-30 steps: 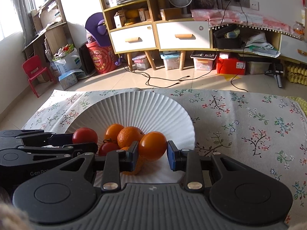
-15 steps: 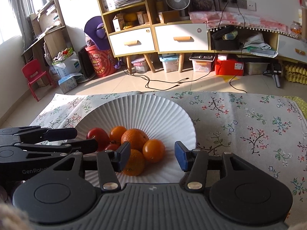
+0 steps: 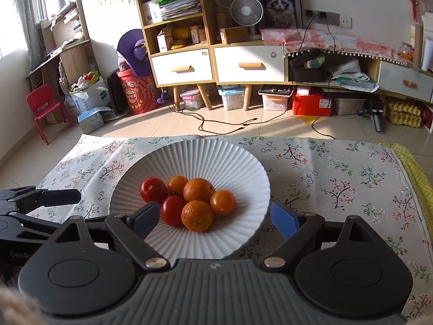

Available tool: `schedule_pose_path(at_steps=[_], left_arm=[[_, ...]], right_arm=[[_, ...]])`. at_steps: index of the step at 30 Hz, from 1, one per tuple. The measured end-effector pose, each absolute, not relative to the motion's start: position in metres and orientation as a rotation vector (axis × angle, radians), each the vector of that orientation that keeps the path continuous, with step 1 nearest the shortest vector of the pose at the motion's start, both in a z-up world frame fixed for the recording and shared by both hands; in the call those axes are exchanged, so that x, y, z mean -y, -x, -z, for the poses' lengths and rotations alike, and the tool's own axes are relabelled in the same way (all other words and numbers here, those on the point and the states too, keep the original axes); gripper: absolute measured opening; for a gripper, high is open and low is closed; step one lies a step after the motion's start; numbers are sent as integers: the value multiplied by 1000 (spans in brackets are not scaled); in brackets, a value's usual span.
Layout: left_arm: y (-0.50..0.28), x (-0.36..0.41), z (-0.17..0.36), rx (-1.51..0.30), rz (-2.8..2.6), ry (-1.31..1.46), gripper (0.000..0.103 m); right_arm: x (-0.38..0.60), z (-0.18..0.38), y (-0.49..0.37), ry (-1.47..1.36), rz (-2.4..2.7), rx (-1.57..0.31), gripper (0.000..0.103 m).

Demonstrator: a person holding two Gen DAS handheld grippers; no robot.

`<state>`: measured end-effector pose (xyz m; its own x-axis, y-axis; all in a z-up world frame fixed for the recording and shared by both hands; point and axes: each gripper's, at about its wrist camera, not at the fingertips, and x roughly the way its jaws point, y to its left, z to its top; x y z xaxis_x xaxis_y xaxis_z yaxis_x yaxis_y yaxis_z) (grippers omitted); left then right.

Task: Organize fruits
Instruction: 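Open both tools to release the tomatoes into the plate, then move both tools back toward the kiwis and green plums on the cloth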

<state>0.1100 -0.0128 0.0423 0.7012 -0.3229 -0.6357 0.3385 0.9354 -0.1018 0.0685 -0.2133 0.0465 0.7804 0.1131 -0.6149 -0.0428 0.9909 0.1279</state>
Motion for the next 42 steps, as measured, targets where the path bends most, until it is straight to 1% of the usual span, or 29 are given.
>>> schedule_pose_path(at_steps=[4,16,31,42], left_arm=[[-101,9,-41,-717,358,-42,93],[-74,-9,-33,-764,351,-26,95],[-46,-33,-17,-800,354,-8,95],[-38,-43,4,-799,339,-57,95]], right_arm=[[210,-47,-60,-109,-74,-675,93],[199,-40,-40,-116,-90,-705,98],[184,-25,-20,-109,-139,-748,100],[170,-9,-8,-96,-201,-767,101]])
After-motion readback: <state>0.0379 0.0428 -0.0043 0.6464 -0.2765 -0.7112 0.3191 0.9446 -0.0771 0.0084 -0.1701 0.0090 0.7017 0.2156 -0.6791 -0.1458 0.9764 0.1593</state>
